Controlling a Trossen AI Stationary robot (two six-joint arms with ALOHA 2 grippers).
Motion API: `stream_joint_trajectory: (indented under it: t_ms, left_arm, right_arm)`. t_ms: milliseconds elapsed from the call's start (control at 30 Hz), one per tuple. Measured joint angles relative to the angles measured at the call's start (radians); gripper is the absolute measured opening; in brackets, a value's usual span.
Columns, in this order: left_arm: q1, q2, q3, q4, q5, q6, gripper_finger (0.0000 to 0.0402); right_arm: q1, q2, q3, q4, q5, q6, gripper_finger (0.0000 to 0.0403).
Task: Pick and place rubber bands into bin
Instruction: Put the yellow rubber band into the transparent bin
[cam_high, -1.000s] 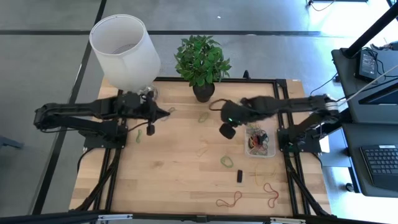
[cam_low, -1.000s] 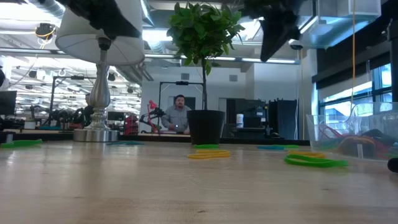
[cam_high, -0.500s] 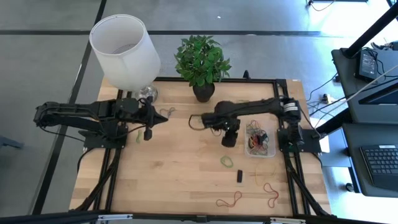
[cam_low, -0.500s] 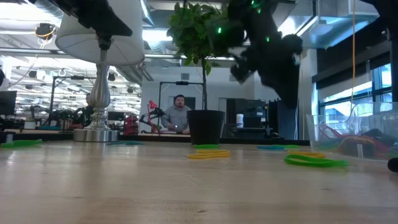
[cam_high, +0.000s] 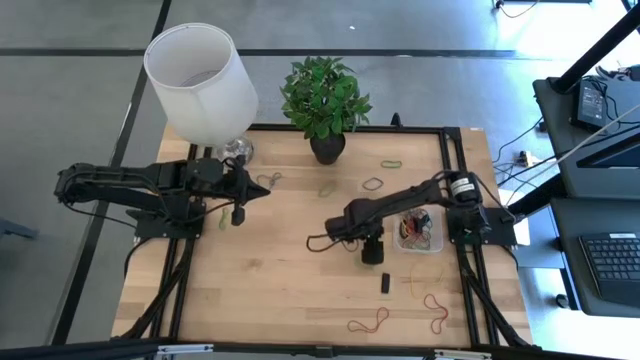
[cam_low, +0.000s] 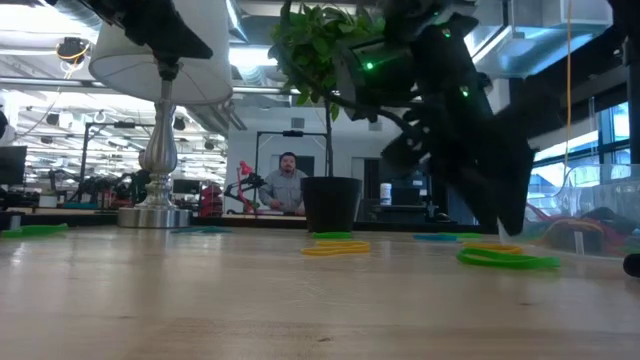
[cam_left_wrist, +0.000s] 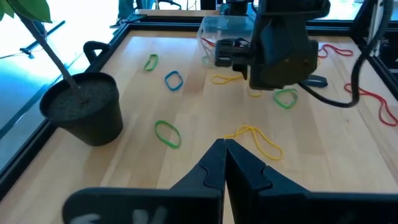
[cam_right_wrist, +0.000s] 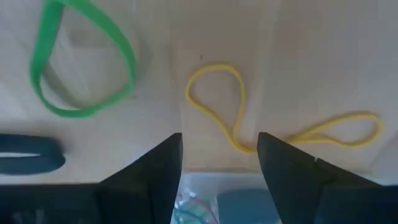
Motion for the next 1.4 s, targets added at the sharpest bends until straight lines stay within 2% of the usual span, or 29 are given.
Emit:
stream_joint_trajectory:
  t_ms: [167, 300, 433, 567, 733, 867, 1100, 1200, 1400]
  left_arm:
    - [0.000, 0.000, 0.000, 0.000, 0.000, 0.000, 0.0002]
    - [0.000, 0.000, 0.000, 0.000, 0.000, 0.000, 0.0003]
    - [0.000, 0.000, 0.000, 0.002, 0.001, -0.009, 0.0002]
    - [0.000, 0.000, 0.000, 0.004, 0.001, -0.026, 0.0003]
    - [0.000, 0.000, 0.000, 0.003, 0.001, -0.025, 0.0002]
    - [0.000, 0.000, 0.001, 0.001, 0.002, 0.052, 0.0003]
    - [0.000, 0.000, 0.001, 0.004, 0.001, 0.096, 0.0003]
    - [0.000, 0.000, 0.001, 0.000, 0.001, 0.081, 0.0002]
    - [0.000, 0.000, 0.001, -0.001, 0.001, 0.063, 0.0003]
  right_arm:
    - [0.011, 0.000, -0.071, 0.080, 0.015, 0.031, 0.0182]
    - [0.010, -0.009, -0.126, 0.130, 0.010, 0.068, 0.0143]
    - [0.010, -0.010, -0.145, 0.152, 0.012, 0.082, 0.0080]
    - [0.008, -0.010, -0.105, 0.129, 0.020, 0.075, 0.0012]
    - [-0.021, -0.015, 0.014, 0.136, 0.040, 0.055, 0.0009]
    - [-0.046, -0.013, 0.141, 0.109, 0.042, 0.050, 0.0004]
    - [-0.063, -0.032, 0.334, -0.056, 0.126, 0.005, 0.0002]
    - [-0.071, -0.091, 0.340, -0.077, 0.139, 0.002, 0.0002]
    - [-0.090, -0.288, 0.267, -0.088, 0.153, 0.074, 0.0002]
